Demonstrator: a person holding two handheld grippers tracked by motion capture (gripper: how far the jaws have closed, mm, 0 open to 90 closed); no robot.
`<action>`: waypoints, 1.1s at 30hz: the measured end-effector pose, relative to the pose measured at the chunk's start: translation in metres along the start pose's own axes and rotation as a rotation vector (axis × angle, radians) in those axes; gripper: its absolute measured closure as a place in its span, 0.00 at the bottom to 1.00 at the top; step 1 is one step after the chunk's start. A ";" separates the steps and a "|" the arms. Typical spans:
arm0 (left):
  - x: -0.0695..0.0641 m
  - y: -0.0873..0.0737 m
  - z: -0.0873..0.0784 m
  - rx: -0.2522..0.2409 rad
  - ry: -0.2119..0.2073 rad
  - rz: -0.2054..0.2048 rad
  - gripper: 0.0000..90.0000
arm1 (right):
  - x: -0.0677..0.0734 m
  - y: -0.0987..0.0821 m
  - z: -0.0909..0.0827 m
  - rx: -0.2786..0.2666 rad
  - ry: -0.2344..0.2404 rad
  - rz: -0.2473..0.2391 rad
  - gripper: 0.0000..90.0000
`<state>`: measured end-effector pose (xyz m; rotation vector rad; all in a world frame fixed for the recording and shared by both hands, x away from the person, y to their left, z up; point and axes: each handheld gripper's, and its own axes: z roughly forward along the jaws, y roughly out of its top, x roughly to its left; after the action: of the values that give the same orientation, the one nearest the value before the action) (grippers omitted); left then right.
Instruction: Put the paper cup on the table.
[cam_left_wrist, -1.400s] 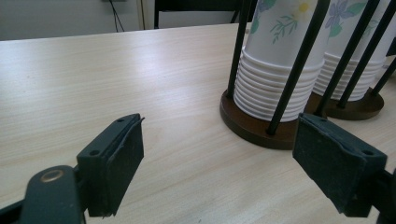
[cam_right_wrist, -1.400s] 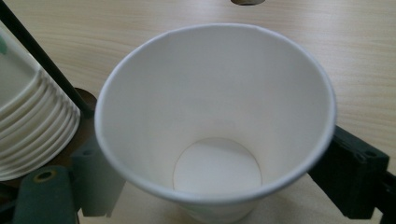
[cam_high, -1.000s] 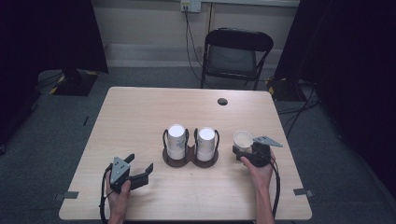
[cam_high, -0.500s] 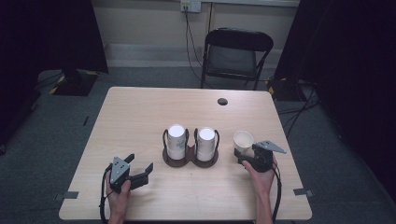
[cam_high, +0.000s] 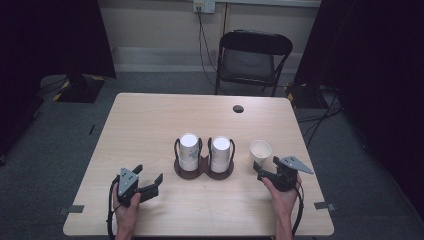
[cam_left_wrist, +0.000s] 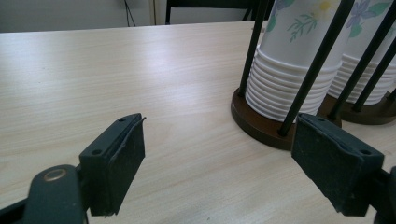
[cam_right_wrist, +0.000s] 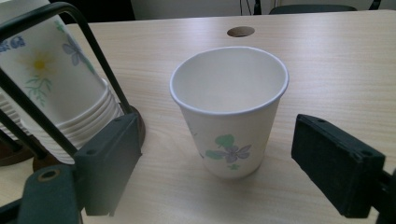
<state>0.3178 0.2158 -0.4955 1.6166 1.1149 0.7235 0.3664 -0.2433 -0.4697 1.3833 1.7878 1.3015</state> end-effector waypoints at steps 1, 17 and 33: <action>0.000 0.000 0.000 0.000 0.000 -0.002 0.19 | 0.001 -0.001 -0.002 -0.002 -0.002 0.003 0.17; 0.000 -0.001 -0.004 -0.010 0.020 -0.018 0.17 | 0.025 -0.016 -0.021 -0.050 0.019 -0.002 0.17; 0.001 -0.001 -0.004 -0.012 0.011 -0.022 0.17 | 0.041 -0.050 -0.036 -0.114 0.022 0.034 0.18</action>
<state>0.3143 0.2184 -0.4957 1.5899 1.1328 0.7244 0.3016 -0.2190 -0.4946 1.3476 1.6836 1.4187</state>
